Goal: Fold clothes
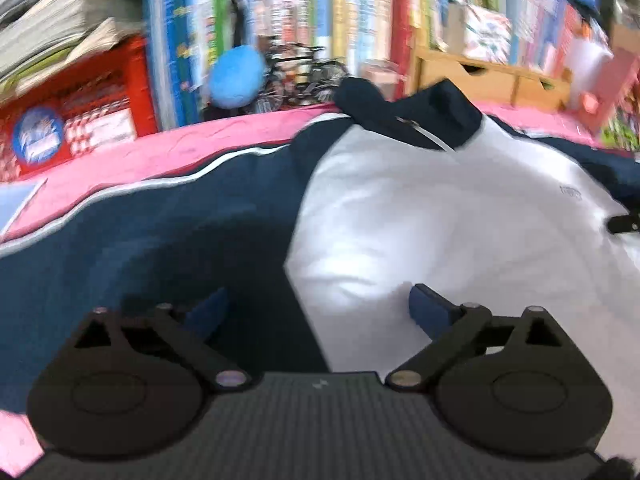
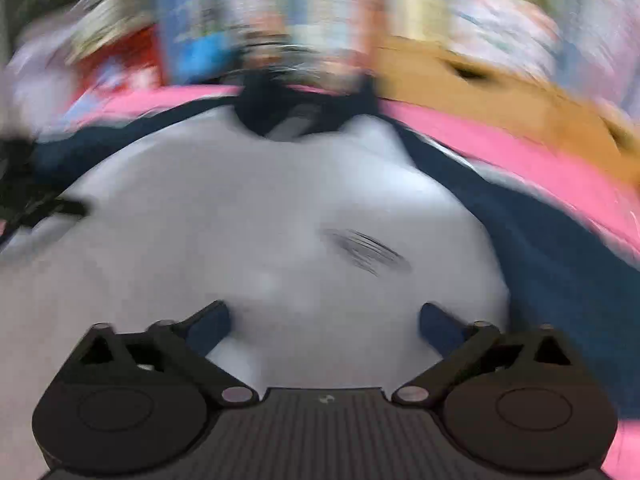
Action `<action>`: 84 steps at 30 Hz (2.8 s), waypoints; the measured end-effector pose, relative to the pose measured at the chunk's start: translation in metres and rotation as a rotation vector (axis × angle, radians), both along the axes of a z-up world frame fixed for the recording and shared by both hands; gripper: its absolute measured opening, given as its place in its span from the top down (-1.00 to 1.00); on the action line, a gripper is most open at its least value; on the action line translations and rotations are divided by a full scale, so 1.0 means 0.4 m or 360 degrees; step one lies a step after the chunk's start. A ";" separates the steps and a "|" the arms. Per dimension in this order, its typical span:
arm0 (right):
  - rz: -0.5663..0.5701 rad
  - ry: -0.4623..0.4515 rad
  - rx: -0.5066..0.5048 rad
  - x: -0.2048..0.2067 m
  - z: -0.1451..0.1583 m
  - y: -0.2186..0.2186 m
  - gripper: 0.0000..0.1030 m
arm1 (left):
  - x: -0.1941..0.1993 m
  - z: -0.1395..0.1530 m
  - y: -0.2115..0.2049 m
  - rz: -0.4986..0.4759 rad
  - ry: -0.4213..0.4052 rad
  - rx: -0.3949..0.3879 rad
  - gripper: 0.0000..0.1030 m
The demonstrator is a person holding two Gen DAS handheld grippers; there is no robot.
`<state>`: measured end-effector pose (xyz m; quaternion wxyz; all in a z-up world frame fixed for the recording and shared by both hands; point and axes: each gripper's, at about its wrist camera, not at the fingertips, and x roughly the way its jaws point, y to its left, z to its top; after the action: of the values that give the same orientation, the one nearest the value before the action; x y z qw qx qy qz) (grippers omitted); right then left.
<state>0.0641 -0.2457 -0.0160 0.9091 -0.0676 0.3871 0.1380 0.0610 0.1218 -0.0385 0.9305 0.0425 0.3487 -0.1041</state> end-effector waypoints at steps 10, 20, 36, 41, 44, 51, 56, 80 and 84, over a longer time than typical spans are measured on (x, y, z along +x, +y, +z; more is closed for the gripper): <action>-0.0729 -0.0006 0.0010 0.035 -0.015 -0.334 -0.98 | -0.008 0.029 0.004 0.0079 0.0026 -0.0037 -0.80; -0.0126 -0.0172 0.0350 0.009 0.078 0.037 -1.00 | -0.034 0.101 -0.148 -0.0096 -0.0054 -0.0100 -0.85; -0.0565 -0.0192 0.0037 0.144 -0.001 -0.015 -1.00 | -0.022 0.005 -0.150 0.0004 -0.0021 -0.0010 -1.00; -0.1029 -0.0245 -0.0163 0.170 0.033 -0.125 -0.96 | -0.017 0.005 -0.149 0.0005 -0.0025 -0.0005 -1.00; -0.0777 -0.0426 -0.0173 0.070 0.047 -0.079 -0.95 | -0.017 0.006 -0.151 0.0008 -0.0026 -0.0002 -1.00; 0.0006 -0.0235 0.0364 -0.180 0.046 -0.016 -1.00 | -0.017 0.009 -0.151 0.0014 -0.0029 0.0002 -1.00; -0.0007 -0.0100 0.0247 -0.335 -0.005 -0.057 -1.00 | -0.019 0.006 -0.152 0.0016 -0.0035 0.0004 -1.00; -0.0310 -0.0198 0.0384 -0.332 -0.024 -0.130 -1.00 | 0.094 0.033 -0.693 -0.0515 0.0145 0.0069 -1.00; -0.0382 -0.0225 0.0389 -0.325 -0.046 -0.135 -1.00 | 0.192 -0.004 -0.753 -0.0428 0.0141 0.0065 -1.00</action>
<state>-0.0660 -0.2996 -0.0343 0.9455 0.0807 0.3078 0.0694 0.1377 -0.1796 -0.0402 0.8907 0.1033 0.3828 -0.2225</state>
